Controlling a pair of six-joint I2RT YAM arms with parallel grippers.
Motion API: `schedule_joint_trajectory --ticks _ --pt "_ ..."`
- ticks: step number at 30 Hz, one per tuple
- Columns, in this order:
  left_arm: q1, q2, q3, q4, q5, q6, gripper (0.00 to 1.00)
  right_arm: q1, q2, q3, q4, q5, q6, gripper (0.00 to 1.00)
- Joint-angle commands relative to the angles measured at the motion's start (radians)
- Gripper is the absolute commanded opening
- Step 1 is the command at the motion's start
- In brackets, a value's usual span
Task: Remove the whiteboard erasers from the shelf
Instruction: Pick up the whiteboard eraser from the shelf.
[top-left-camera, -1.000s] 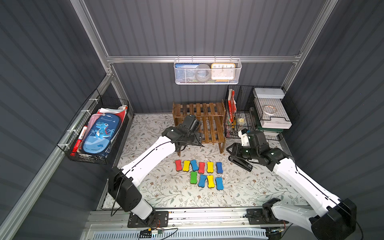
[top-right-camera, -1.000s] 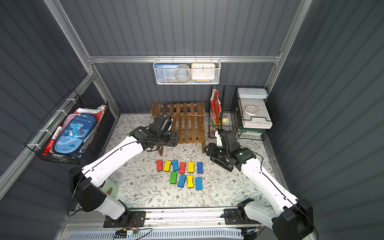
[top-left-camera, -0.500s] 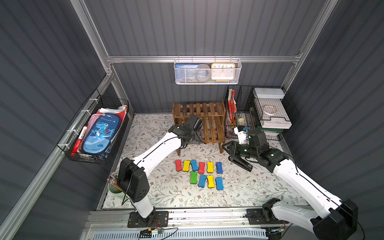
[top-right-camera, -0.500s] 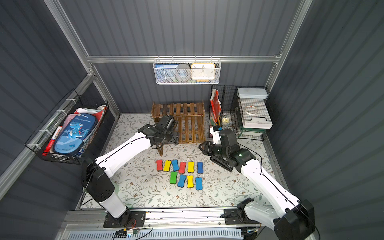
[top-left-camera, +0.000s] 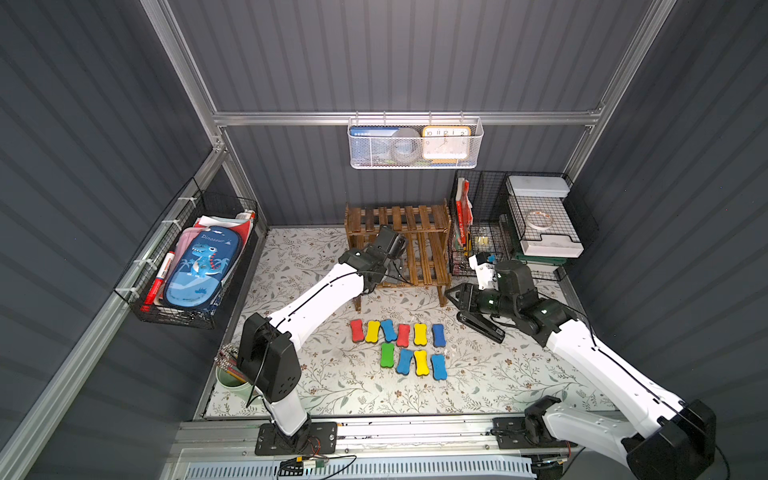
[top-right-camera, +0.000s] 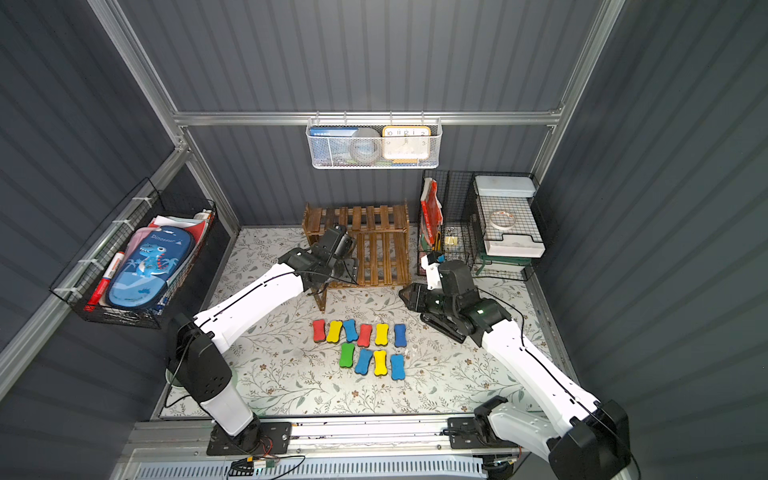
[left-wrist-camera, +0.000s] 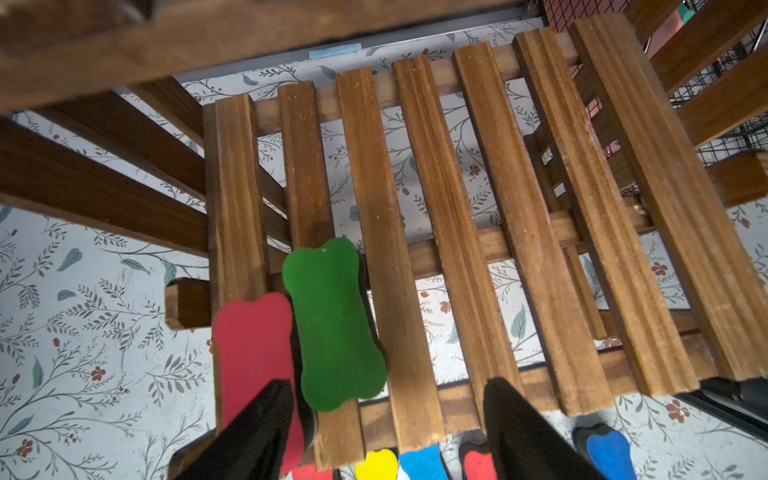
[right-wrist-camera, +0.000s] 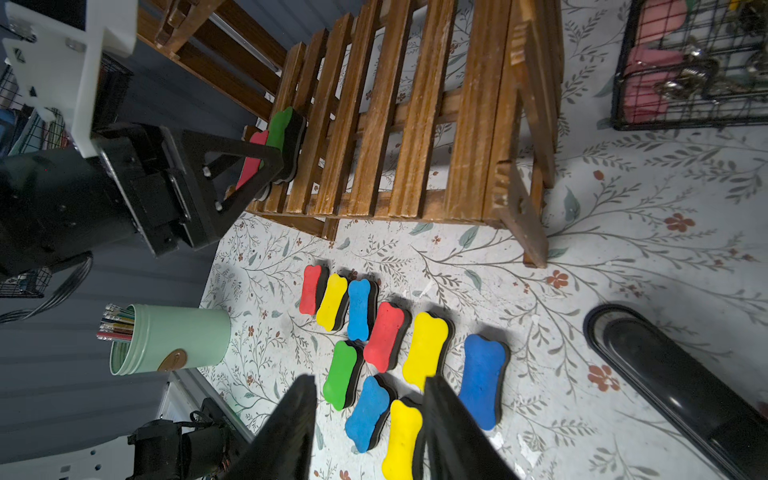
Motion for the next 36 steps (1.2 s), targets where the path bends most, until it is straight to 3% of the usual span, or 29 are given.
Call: schedule_joint_trajectory --ticks 1,36 --pt "0.002 0.026 0.016 0.015 -0.022 0.024 0.77 0.003 -0.018 -0.016 0.015 0.018 -0.013 0.47" --pt "0.002 0.078 -0.044 0.026 -0.096 0.019 0.73 0.002 -0.021 -0.017 0.005 0.054 -0.018 0.47"
